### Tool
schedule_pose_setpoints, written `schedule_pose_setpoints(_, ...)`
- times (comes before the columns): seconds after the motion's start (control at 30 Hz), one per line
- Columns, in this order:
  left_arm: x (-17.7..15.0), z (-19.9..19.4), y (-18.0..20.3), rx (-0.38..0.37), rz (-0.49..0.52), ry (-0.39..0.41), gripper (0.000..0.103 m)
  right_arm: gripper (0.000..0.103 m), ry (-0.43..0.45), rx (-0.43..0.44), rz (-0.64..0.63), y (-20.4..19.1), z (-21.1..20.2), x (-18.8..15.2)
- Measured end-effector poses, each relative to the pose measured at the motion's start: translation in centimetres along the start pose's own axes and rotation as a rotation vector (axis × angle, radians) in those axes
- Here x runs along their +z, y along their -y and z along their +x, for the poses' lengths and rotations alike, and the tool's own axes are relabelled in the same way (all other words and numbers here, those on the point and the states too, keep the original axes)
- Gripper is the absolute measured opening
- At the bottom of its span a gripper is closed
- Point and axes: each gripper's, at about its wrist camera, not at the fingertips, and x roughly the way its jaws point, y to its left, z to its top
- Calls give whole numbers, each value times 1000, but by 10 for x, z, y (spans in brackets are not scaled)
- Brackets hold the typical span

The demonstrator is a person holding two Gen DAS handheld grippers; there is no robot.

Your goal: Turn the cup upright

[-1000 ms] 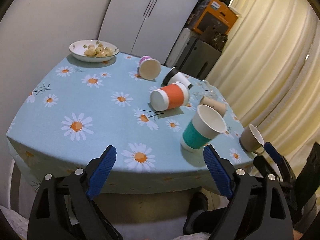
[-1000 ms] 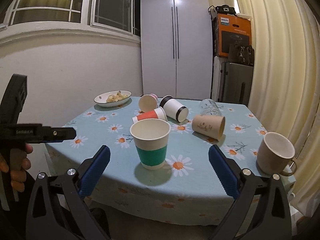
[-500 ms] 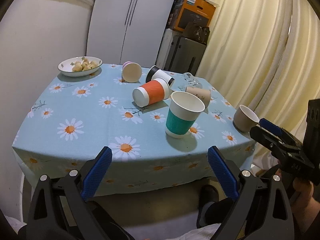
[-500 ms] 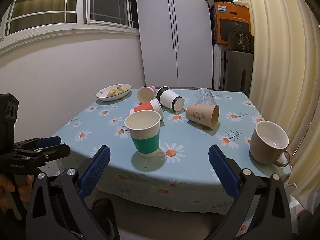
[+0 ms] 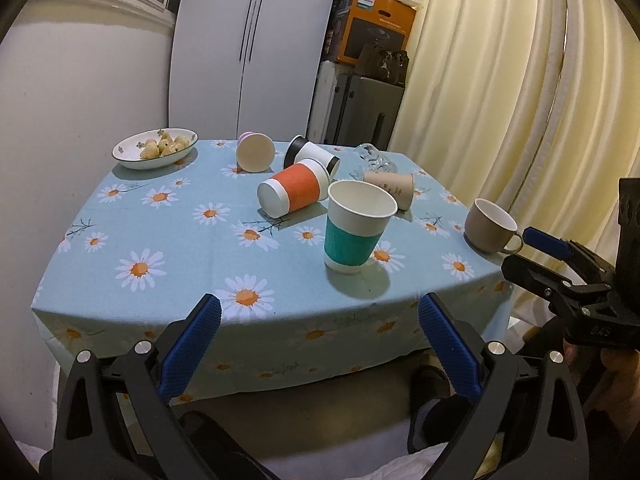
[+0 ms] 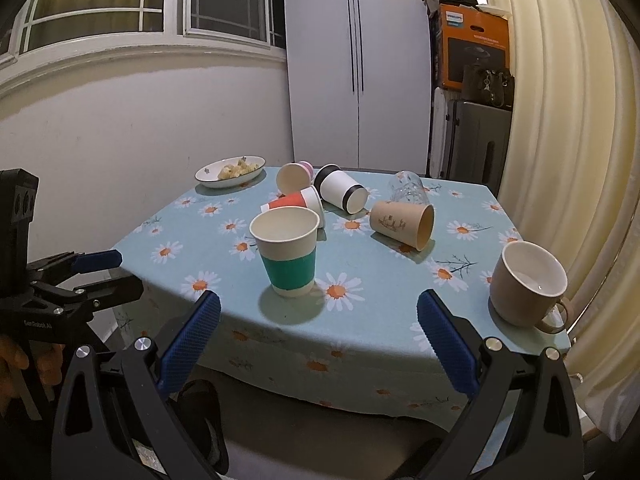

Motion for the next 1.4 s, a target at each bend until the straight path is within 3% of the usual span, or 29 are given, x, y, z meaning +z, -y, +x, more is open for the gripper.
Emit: schedule_pose_setpoints(1.4, -7, 5, 11, 36, 55, -24, 96, 98, -33, -28, -8, -2, 6, -4)
